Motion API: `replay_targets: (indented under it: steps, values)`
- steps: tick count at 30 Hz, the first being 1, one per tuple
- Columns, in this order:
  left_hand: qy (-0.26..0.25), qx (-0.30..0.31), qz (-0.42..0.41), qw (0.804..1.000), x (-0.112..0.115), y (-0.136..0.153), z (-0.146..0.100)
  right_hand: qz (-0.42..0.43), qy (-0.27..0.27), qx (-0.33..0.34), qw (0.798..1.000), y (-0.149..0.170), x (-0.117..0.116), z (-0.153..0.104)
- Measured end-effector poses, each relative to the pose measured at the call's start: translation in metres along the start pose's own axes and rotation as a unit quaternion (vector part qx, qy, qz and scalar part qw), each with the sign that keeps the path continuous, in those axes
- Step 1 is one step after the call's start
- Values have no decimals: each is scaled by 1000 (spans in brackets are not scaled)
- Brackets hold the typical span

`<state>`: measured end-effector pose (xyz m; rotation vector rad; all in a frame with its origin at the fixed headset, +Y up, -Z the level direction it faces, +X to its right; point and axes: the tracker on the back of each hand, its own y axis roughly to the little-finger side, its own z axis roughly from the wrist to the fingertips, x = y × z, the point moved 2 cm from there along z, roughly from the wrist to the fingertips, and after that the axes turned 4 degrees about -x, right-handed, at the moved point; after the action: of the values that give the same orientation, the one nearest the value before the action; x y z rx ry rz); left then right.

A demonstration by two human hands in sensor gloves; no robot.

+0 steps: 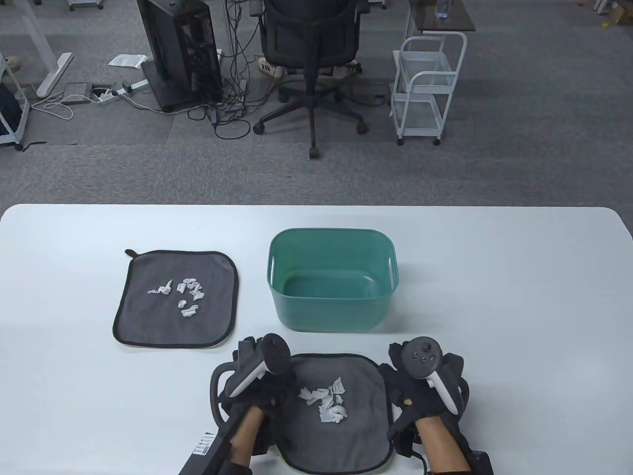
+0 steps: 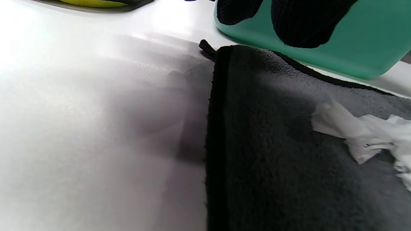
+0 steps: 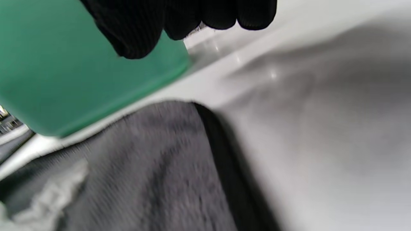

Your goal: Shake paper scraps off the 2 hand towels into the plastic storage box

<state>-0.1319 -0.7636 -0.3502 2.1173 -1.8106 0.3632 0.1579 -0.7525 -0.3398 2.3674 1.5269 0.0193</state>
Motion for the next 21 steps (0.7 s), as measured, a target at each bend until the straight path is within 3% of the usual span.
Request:
replay_targets:
  steps: [9, 21]
  values:
    - [12, -21, 50, 998, 8, -5, 7, -37, -25, -21, 999, -4, -21, 9]
    - [26, -44, 62, 997, 17, -3, 14, -66, -11, -24, 997, -7, -27, 9]
